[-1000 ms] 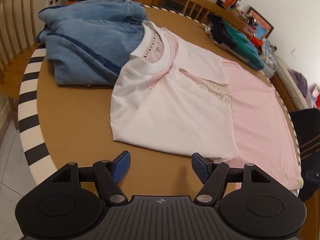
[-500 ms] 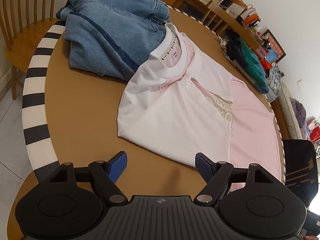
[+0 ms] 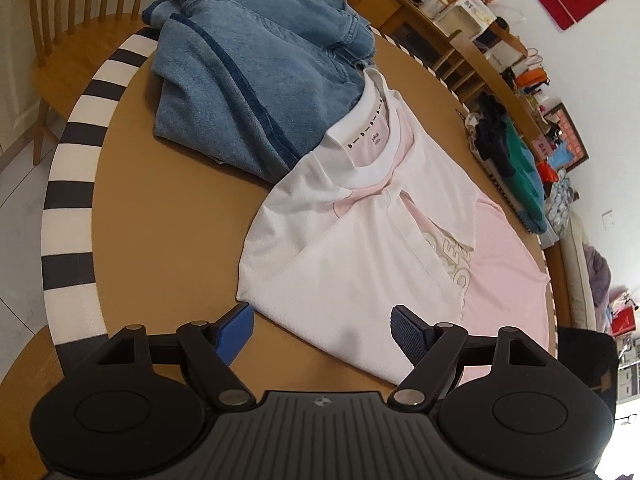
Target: Fold clothes
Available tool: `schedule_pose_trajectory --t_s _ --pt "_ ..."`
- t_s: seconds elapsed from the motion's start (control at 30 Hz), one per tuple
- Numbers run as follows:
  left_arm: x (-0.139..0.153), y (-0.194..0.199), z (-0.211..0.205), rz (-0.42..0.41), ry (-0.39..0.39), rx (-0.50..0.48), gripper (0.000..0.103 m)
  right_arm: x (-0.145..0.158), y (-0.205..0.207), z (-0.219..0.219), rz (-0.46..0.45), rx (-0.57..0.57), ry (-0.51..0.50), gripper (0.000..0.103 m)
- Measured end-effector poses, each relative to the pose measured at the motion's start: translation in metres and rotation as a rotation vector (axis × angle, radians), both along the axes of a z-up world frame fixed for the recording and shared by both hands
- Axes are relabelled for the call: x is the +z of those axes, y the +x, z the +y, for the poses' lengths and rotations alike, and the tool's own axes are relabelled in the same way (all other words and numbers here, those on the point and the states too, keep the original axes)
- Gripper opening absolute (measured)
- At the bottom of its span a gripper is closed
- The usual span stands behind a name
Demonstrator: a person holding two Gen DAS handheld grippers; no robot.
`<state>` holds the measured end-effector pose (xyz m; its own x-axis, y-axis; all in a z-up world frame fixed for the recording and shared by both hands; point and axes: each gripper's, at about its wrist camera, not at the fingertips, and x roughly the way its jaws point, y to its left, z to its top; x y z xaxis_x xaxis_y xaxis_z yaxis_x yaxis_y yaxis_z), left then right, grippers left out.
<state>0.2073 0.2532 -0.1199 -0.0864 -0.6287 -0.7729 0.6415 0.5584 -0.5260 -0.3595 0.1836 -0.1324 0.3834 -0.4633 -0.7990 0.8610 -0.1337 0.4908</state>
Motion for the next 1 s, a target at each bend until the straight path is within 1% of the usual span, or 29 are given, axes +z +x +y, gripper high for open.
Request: schedule_pose_trajectory --t_s 0.1,0.13,0.17,0.2,0.23,0.27,0.37,0.43,0.5,0.63,0.7,0.8,0.9,1.0 --pt "0.0 0.0 -0.002 -0.017 0.004 0.021 0.067 0.0 -0.001 -0.001 -0.002 -0.002 0.001 0.019" --pt "-0.001 0.0 -0.002 -0.02 0.008 0.026 0.056 -0.001 -0.002 -0.002 -0.004 -0.003 0.002 0.019" --pt "-0.003 0.001 -0.003 -0.022 0.013 0.031 0.038 -0.001 -0.003 -0.002 -0.007 -0.006 0.003 0.019" --pt "-0.005 0.001 -0.003 -0.023 0.018 0.036 0.03 -0.001 -0.003 -0.002 -0.011 -0.01 0.003 0.019" --pt "-0.007 0.002 -0.002 -0.021 0.02 0.046 0.014 -0.002 -0.004 -0.002 -0.012 -0.012 0.004 0.019" --pt "-0.01 0.002 -0.001 -0.016 0.019 0.058 0.004 -0.002 -0.004 -0.002 -0.012 -0.013 0.004 0.019" --pt "-0.015 0.004 0.003 -0.005 0.007 0.092 0.004 -0.002 -0.003 -0.001 -0.012 -0.017 0.004 0.019" --pt "-0.015 0.004 0.006 -0.005 -0.007 0.116 0.003 -0.001 -0.003 -0.001 -0.01 -0.02 -0.001 0.017" --pt "-0.012 0.004 0.009 0.0 -0.042 0.138 0.003 0.002 -0.004 0.001 -0.013 -0.022 -0.016 0.014" --pt "0.003 0.003 0.018 -0.006 -0.152 0.157 0.002 0.012 -0.007 0.004 -0.029 -0.033 -0.06 0.012" --pt "0.009 0.002 0.02 -0.004 -0.173 0.162 0.002 0.018 -0.008 0.004 -0.027 -0.032 -0.074 0.012" --pt "0.014 -0.001 0.024 -0.006 -0.175 0.152 0.002 0.023 -0.009 0.005 -0.007 -0.019 -0.075 0.012" --pt "0.011 -0.005 0.038 0.005 -0.154 0.155 0.002 0.023 -0.014 0.014 -0.011 -0.022 -0.062 0.01" --pt "0.003 -0.007 0.057 0.043 -0.133 0.183 0.002 0.02 -0.021 0.025 -0.028 -0.029 -0.034 0.009"
